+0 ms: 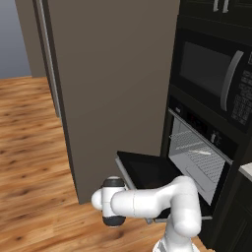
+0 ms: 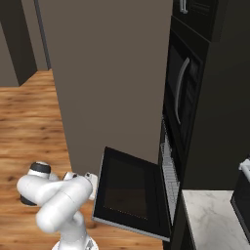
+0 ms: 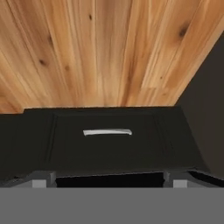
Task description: Place the fish on the rack of the oven, and slide the rack back inside. Close the oven door.
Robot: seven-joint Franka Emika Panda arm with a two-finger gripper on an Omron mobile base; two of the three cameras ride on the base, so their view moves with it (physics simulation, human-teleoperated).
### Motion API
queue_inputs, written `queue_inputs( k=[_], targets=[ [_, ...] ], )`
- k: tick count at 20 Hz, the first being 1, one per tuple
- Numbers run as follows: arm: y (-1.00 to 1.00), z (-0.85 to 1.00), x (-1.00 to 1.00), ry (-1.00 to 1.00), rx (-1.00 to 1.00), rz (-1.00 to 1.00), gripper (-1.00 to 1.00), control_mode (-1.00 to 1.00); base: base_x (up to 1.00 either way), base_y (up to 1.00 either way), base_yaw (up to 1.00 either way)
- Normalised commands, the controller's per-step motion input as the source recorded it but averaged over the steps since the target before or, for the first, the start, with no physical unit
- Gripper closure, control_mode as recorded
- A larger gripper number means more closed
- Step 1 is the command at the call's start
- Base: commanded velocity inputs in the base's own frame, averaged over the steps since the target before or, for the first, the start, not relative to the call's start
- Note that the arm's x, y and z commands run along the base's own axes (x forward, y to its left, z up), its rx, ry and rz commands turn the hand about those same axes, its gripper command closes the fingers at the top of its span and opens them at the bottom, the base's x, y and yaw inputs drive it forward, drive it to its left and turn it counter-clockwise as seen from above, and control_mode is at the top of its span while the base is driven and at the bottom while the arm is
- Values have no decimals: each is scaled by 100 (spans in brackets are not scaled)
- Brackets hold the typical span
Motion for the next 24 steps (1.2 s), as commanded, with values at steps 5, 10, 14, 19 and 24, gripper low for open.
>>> queue_inputs(
  k=[5, 10, 14, 19, 24],
  targets=[
    [-100, -100, -43, 3, -40, -5, -100, -100, 0, 0, 0],
    [-100, -98, -39, -24, -35, -21, -100, -100, 0, 0, 0],
    [-100, -36, 0, -23, -29, -28, -100, -100, 0, 0, 0],
    [-100, 9, 4, -9, -32, -27, -100, -100, 0, 0, 0],
    [-100, 55, 13, 0, -27, -28, -100, -100, 0, 0, 0]
  ],
)
